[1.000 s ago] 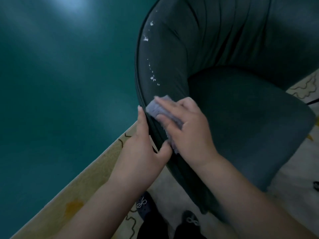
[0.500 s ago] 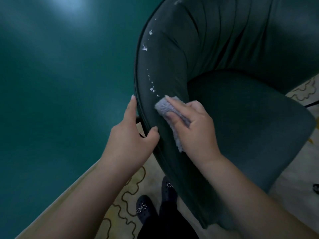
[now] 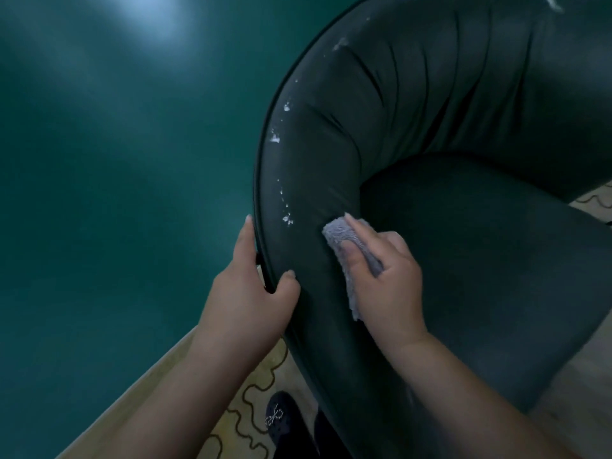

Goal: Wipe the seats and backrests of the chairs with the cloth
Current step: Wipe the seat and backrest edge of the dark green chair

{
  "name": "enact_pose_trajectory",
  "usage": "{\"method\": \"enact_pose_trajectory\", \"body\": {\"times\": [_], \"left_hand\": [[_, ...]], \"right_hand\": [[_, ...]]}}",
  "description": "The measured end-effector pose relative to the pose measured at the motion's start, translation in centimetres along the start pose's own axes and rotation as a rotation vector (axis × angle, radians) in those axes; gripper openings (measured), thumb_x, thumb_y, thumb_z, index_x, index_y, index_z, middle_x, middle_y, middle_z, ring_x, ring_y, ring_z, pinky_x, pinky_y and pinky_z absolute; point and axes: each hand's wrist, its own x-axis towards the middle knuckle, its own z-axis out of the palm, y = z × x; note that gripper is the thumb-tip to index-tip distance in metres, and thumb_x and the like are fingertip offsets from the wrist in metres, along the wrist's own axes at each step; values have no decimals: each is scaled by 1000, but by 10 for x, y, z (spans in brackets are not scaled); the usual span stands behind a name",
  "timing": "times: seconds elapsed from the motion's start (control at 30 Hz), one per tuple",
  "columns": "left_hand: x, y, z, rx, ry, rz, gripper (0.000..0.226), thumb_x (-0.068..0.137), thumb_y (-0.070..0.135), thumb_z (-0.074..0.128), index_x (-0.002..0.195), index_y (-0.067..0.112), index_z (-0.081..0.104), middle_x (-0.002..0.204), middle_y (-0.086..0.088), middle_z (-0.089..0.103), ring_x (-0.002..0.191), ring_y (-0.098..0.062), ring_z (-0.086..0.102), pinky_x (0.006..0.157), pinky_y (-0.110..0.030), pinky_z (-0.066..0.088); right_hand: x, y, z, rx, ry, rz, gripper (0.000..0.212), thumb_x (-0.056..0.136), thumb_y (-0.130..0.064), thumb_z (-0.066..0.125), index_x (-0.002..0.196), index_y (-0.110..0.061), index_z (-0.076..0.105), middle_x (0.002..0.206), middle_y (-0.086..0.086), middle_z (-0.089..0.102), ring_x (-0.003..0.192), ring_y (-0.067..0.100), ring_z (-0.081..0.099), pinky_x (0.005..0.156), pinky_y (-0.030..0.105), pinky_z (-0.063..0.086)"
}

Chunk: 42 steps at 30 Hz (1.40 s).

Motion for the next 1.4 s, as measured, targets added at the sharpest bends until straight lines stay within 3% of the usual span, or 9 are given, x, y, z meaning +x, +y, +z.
{"method": "enact_pose_trajectory", "body": {"times": [0.23,0.43,0.57,0.63,0.8,0.93,1.03,1.17,1.4], "left_hand": [[13,1,-1,49,28,24,81,76,43,54,149,39,21,80,20,56,61,-5,60,52,-22,40],[29,5,-8,7,-5,73,87,77,44,57,152,42,12,115,20,57,89,-9,64,74,-26,49],[40,1,-15,51,-15,116,77,72,52,52,143,34,28,83,18,58,63,-2,58,51,-13,38],[43,-1,-21,51,-49,136,83,72,54,52,147,43,17,74,17,56,58,-5,60,46,-18,42],[61,0,-34,17,-111,180,93,81,45,63,151,46,1,82,49,53,62,2,63,52,-6,43],[79,3,-38,8,-134,207,93,79,43,63,150,47,3,76,30,53,66,6,61,57,-3,42],[87,4,-40,23,-172,244,96,77,47,65,151,45,3,81,27,50,70,7,59,58,-5,45],[95,3,-44,-33,-262,260,99,75,47,69,150,48,4,86,41,57,76,12,60,55,-3,43],[104,-1,-45,-41,-323,322,109,69,47,69,155,35,3,84,21,56,73,18,55,53,-2,38]], "right_hand": [[39,-41,44,-203,-142,-396,35,87,-32,65,122,-28,65,85,4,49,82,23,52,76,35,47],[35,-28,24,-109,11,-189,35,89,-33,59,123,-24,63,87,1,47,82,19,52,81,34,48],[51,-56,53,-225,-140,-392,35,86,-33,65,120,-27,66,84,5,48,83,24,51,75,40,48],[64,-57,54,-262,-163,-361,35,86,-32,65,120,-24,67,83,7,49,86,27,51,78,43,47],[70,-41,33,-253,21,-207,35,91,-25,62,126,-19,63,92,7,51,88,19,54,84,22,44],[44,-45,43,-199,13,-183,42,87,-38,61,128,-30,59,94,-2,43,85,6,48,82,7,39],[65,-45,56,-244,69,-167,39,88,-26,65,127,-25,61,95,0,41,84,6,47,83,1,35],[104,-49,53,-161,224,47,35,93,-24,61,127,-24,61,104,-1,47,109,9,54,91,-1,32],[61,-67,74,-286,-12,-221,42,85,-28,65,126,-32,60,89,0,42,84,17,48,76,33,48]]}}
